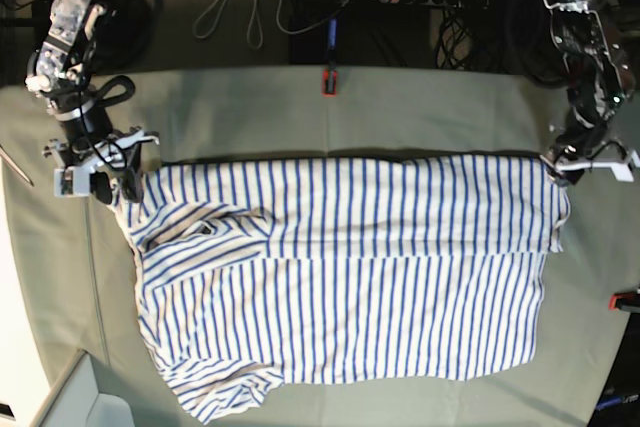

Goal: Layout the t-shirt on the table in an organized manner, then fold the t-shirt properly
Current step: 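Regrasp the shirt's collar edge with both grippers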

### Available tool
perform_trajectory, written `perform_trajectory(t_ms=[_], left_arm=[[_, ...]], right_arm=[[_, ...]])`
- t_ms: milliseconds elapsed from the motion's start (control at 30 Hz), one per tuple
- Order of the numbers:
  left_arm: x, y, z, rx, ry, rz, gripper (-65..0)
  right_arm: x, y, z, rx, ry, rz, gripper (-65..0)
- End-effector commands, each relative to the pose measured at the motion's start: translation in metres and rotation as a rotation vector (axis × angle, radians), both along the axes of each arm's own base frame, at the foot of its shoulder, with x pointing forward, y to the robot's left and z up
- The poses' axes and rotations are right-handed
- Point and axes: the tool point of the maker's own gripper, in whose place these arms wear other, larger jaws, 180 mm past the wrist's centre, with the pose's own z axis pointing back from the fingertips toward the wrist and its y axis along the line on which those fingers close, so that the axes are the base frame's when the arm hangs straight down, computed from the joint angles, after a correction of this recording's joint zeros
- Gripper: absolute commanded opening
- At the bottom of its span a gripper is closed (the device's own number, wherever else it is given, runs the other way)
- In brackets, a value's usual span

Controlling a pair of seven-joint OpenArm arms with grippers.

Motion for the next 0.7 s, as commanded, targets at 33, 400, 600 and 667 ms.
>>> perform_trajectory(t_ms=[33,400,600,667], left_arm=[[0.021,0.002,0.012,0.034,-0.048,-0.027,-26.4],[0.051,-0.011,0.001,0.078,-0.062,-0.086,-26.6],[0.046,-0.01,-0.002,0.078,-0.053,-0.08,-42.8],[0.045,-0.01,-0.003,0.078,-0.052,-0.08,-54.8]], right_arm=[[0.004,-0.005,0.013,-0.002,-0.05,-0.004,-35.4],[-0.013,-0.006,0.003,-0.01,-0.011,-0.002,-35.4],[-0.013,-0.016,0.003,-0.018,-0.011,-0.019,-35.3],[-0.014,-0.016,-0.001,-0.012,0.0,-0.021,-35.2]])
